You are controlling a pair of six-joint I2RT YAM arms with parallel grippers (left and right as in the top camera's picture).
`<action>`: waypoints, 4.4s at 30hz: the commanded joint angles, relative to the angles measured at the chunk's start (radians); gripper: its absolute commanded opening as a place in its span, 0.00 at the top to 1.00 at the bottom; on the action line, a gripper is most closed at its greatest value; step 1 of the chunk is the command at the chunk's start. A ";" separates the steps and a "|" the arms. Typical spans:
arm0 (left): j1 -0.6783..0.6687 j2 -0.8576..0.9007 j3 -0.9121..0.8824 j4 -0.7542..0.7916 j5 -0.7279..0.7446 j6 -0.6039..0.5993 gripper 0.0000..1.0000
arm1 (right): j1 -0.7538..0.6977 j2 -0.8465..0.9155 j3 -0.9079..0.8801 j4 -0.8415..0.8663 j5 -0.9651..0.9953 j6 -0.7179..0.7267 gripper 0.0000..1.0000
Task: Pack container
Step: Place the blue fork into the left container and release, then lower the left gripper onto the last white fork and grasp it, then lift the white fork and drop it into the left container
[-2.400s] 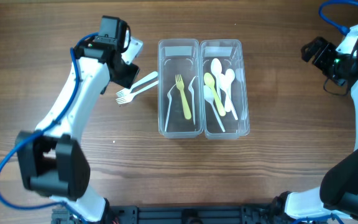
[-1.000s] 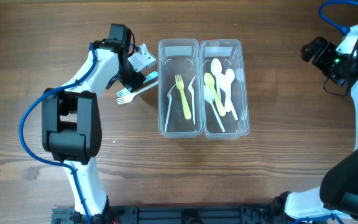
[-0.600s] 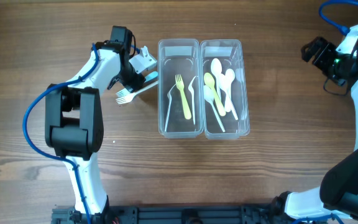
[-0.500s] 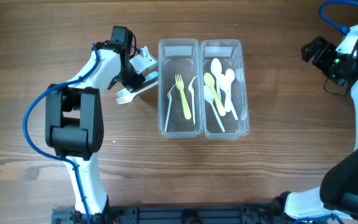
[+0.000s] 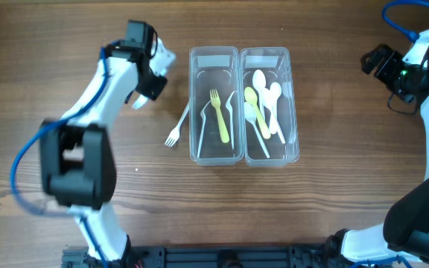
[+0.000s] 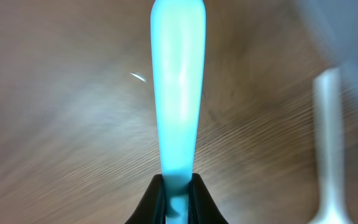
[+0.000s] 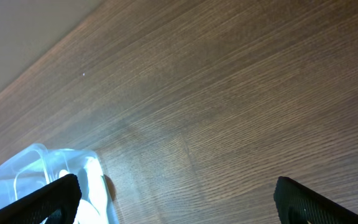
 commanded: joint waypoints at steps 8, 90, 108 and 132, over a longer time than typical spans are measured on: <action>-0.319 -0.370 0.004 0.047 0.053 -0.689 0.96 | 0.000 -0.016 0.014 0.002 -0.016 0.014 0.00; -0.009 0.052 -0.261 0.009 0.059 -0.489 0.83 | 0.000 -0.016 0.014 0.002 -0.016 0.014 0.00; 0.036 -0.093 -0.134 -0.170 0.093 -0.529 0.96 | 0.000 -0.016 0.014 0.002 -0.016 0.014 0.00; -0.401 -0.069 -0.017 0.006 0.101 -0.789 0.94 | 0.000 -0.016 0.014 0.002 -0.016 0.014 0.00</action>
